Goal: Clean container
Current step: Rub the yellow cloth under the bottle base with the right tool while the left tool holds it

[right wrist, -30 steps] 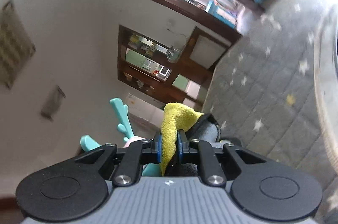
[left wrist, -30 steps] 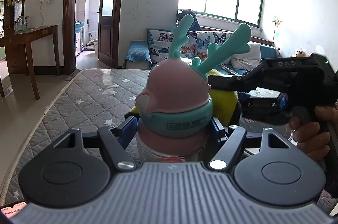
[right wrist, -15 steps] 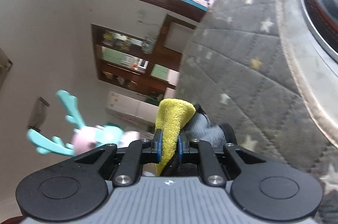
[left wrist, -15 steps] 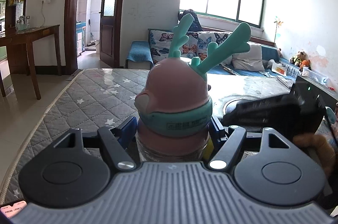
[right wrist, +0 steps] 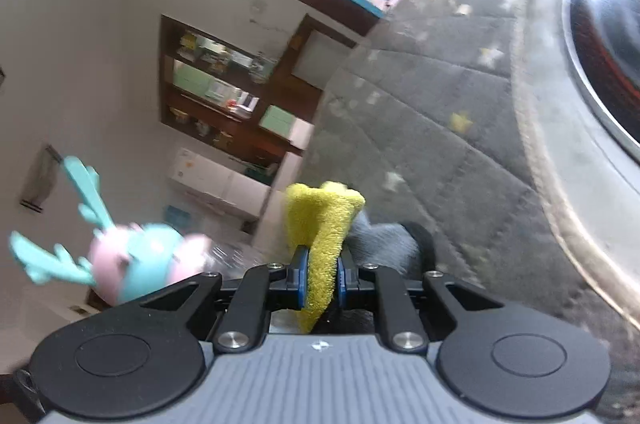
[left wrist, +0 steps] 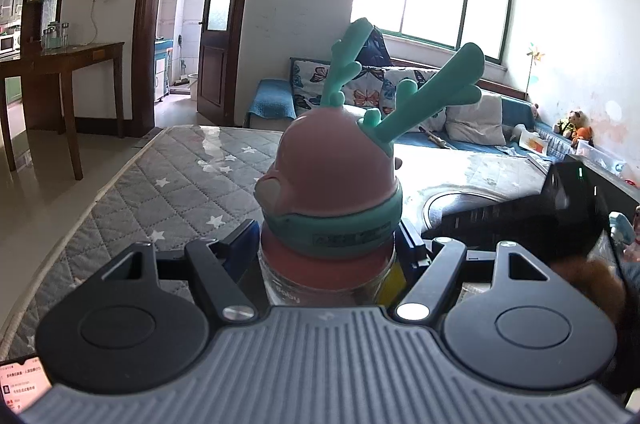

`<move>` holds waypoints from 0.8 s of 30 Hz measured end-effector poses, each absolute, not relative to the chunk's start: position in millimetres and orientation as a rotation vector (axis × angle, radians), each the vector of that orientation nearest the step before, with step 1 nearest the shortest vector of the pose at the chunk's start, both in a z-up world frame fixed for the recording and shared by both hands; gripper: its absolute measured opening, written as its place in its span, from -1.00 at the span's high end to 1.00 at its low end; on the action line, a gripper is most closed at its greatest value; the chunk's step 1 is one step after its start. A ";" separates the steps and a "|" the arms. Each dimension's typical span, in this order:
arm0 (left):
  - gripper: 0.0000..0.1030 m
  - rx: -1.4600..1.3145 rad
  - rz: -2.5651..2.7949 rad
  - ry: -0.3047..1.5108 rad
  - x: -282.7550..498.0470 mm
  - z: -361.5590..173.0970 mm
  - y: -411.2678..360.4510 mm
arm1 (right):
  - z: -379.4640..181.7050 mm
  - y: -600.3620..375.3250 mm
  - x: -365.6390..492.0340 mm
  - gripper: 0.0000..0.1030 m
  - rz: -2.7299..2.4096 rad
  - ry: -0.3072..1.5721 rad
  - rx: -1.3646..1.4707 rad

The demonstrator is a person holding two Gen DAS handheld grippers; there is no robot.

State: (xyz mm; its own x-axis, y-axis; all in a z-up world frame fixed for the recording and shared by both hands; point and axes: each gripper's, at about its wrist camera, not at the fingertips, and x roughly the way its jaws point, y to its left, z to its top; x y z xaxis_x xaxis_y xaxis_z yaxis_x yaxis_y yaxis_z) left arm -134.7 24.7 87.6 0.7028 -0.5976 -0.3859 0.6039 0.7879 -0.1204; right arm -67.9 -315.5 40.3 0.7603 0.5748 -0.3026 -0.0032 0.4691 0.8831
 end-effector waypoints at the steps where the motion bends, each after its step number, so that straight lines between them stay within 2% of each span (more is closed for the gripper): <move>1: -0.40 0.016 -0.669 0.423 -135.8 87.4 26.3 | 44.6 -317.9 -65.7 0.74 0.404 0.624 1.042; 10: -0.40 0.015 -0.686 0.410 -145.6 86.1 32.4 | 69.2 -305.8 -20.3 0.74 0.572 0.620 1.150; 24: -0.40 0.008 -0.671 0.413 -151.5 85.4 32.3 | 20.8 -302.1 0.1 0.74 0.472 0.755 1.140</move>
State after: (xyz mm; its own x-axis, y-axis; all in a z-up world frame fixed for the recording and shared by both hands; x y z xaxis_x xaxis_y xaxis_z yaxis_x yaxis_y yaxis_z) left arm -151.5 32.2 85.4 0.7053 -0.6023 -0.3738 0.6055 0.7861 -0.1241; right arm 0.1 -302.1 20.8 0.6681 0.6839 -0.2929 0.0369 0.3628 0.9311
